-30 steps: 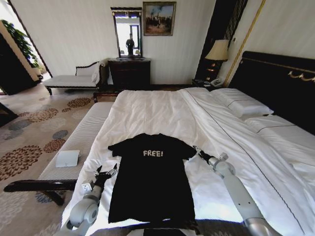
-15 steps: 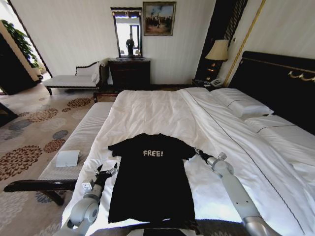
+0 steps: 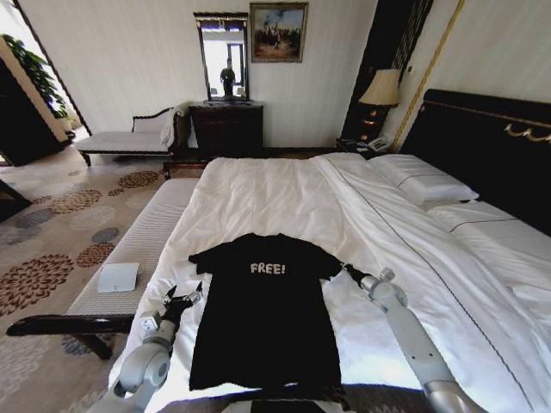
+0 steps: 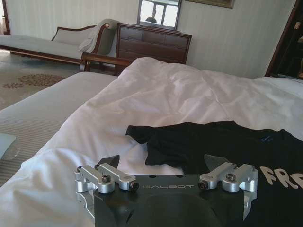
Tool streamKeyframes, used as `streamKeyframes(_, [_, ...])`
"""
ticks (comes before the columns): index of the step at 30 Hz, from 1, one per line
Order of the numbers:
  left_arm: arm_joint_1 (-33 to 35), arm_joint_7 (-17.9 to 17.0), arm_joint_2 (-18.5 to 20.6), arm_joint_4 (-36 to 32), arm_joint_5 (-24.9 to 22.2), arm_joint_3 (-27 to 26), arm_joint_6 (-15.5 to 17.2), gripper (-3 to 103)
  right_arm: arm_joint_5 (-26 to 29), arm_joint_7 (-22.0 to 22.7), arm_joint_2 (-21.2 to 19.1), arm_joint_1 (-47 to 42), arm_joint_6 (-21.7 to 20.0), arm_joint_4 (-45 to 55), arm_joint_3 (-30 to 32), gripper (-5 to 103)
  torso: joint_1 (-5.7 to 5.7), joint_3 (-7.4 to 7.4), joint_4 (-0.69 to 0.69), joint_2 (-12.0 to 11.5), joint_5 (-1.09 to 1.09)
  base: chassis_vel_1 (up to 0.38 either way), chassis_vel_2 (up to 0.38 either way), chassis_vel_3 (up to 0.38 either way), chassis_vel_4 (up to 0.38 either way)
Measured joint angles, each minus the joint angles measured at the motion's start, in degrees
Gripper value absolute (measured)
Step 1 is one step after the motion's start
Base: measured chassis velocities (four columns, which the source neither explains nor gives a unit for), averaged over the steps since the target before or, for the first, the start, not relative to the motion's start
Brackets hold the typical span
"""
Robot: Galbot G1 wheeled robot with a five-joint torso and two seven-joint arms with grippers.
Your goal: Fold the clothes on the bed.
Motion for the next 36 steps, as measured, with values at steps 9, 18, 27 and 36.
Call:
streamKeyframes(9, [0.6,0.1,-0.7,-1.0,-0.4,-0.5,0.0,100,-4.9,0.2,-0.3,-1.9,0.9,7.3,-0.5,0,0.0,0.0,-0.01,0.0,-0.01,0.0,0.0,0.0,0.0])
streamKeyframes(18, [1.4,0.1,-1.0,-2.4,-0.8,-1.5,0.0,100,-6.4,1.9,2.2,-2.6,0.8,14.6,-2.0,0,0.0,0.0,-0.01,0.0,0.0,0.0,0.0,0.0,0.0])
streamKeyframes(27, [2.8,-0.4,-1.3,-3.9,-1.0,-2.1,0.3,100,-7.2,3.7,6.2,-2.0,0.2,17.7,-4.9,0,0.0,0.0,0.0,0.0,-0.01,0.0,0.0,0.0,0.0])
streamKeyframes(36, [4.3,-0.5,-1.4,-5.1,-1.3,-3.6,0.4,100,-10.1,3.6,8.1,-1.3,0.5,15.6,-8.4,0,0.0,0.0,-0.01,0.0,0.0,0.0,0.0,0.0,0.0])
